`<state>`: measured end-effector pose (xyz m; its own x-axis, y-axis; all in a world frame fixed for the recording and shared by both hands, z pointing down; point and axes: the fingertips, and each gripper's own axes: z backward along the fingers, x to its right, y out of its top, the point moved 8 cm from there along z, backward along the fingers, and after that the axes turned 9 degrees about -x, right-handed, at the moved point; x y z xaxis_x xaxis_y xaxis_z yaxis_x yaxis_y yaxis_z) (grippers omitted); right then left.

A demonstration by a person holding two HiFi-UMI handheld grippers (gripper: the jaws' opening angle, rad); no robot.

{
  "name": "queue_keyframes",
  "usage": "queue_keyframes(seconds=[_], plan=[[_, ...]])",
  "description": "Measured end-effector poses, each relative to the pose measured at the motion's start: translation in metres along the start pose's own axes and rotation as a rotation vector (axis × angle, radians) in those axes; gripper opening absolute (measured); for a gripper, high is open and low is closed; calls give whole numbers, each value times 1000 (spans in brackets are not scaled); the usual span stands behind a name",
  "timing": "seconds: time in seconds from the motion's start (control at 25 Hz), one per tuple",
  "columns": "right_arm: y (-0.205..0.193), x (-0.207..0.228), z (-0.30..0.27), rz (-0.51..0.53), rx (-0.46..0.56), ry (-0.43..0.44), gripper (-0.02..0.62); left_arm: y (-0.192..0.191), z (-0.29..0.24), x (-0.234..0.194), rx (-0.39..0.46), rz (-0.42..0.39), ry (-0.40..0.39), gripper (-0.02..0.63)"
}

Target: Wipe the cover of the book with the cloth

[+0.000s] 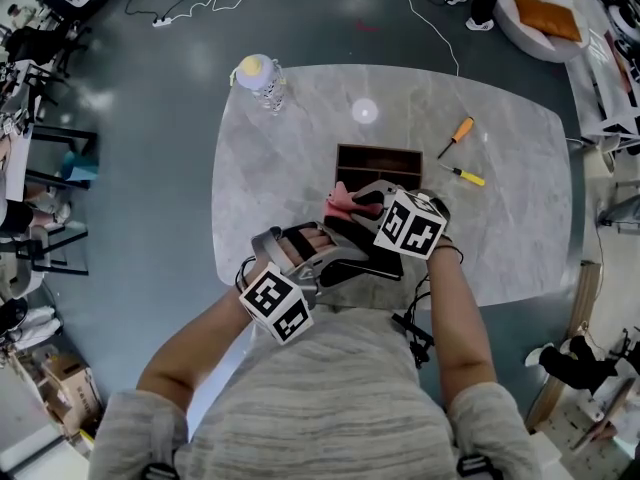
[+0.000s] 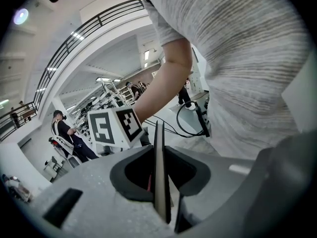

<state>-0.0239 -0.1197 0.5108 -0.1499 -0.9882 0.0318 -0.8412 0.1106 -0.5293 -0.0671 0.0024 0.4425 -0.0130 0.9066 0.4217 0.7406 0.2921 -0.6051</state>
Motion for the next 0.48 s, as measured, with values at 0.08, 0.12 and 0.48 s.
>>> queue_keyframes(seconds=[0.08,0.12,0.48], plan=[[-5,6,-13,6,-42,-43,60,-1,-1,0,1,3,2,75],[-7,9,-19,9,-62,-64,60,-1,-1,0,2,5,3,75],[-16,24,-49,43,-182,-167,60,-1,2,0,4,1,-7,75]])
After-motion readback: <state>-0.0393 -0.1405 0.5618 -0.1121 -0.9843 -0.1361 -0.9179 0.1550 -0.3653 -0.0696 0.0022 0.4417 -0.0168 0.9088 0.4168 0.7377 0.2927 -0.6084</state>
